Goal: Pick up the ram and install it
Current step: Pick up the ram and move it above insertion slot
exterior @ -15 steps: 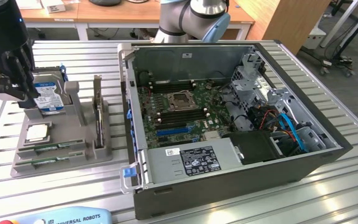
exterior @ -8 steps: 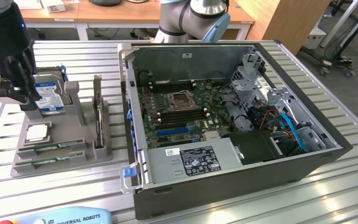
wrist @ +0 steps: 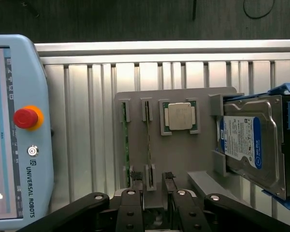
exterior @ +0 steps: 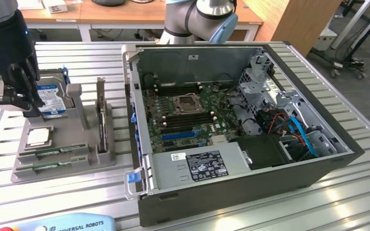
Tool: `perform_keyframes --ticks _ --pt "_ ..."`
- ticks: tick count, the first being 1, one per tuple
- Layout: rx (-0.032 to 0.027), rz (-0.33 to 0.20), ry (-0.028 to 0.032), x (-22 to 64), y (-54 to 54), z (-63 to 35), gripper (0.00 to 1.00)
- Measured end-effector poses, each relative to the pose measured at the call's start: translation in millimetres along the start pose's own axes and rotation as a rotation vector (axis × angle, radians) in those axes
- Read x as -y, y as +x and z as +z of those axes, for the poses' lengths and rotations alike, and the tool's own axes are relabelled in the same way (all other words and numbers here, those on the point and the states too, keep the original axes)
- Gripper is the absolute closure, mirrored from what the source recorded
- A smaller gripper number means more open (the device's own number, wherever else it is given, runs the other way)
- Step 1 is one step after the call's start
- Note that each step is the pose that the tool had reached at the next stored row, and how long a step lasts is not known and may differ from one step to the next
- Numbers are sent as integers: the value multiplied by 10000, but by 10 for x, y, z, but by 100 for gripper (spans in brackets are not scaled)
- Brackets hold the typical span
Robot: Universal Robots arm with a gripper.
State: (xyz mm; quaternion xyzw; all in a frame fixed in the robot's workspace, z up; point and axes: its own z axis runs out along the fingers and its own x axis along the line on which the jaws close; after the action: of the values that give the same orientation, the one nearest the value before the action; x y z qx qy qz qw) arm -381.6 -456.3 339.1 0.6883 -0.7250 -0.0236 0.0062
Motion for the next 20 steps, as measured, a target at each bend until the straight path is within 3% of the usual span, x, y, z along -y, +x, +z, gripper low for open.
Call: perform_keyframes --ticks 20 --pt "0 0 0 8 4 189 70"
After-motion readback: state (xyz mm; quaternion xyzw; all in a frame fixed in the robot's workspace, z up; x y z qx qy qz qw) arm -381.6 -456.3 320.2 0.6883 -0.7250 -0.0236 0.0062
